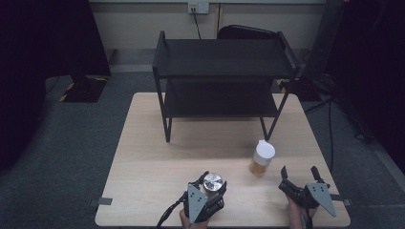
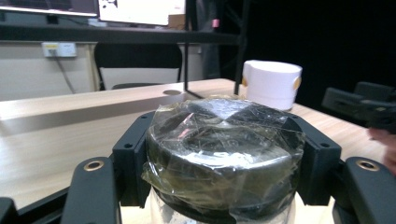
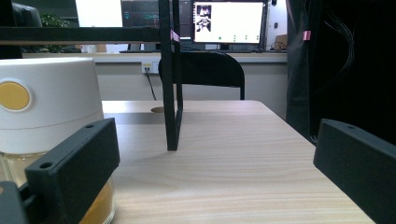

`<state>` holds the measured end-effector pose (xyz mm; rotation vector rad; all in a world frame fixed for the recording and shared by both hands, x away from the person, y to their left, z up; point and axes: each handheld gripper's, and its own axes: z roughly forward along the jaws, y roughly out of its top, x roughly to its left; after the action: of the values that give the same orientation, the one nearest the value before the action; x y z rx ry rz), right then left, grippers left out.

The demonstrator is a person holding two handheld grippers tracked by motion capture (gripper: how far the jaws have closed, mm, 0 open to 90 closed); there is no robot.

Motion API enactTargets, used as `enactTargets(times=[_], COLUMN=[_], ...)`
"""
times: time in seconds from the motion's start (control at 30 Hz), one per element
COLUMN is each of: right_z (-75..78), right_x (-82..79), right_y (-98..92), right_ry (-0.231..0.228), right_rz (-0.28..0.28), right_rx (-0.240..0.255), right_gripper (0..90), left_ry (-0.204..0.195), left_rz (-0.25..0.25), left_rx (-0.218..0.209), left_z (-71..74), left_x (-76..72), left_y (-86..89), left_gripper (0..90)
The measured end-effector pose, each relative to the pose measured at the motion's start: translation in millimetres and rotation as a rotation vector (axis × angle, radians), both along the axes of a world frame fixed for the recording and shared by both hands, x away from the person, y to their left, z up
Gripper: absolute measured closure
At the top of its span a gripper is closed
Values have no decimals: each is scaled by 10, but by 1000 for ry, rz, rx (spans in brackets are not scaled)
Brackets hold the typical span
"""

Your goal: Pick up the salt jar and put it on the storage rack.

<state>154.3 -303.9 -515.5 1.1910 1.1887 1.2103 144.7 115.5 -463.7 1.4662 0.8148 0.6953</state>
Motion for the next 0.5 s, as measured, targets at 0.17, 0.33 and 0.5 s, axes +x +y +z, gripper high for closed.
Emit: enactTargets(times=[0.17,0.33,0.5], right_z=[0,0,0], right_x=[0,0,0], right_y=[0,0,0], right_ry=[0,0,0], right_rz=[0,0,0], right_rx=[-1,-1,0], right_gripper=[0,0,0], left_ry=[-12,-39,-32], left_rz=[-15,-42,-74], left_rx=[14,38,-2], left_z=[92,201,258], left_x=[28,61,113], left_y=[57,124,221], left_gripper=[349,349,349])
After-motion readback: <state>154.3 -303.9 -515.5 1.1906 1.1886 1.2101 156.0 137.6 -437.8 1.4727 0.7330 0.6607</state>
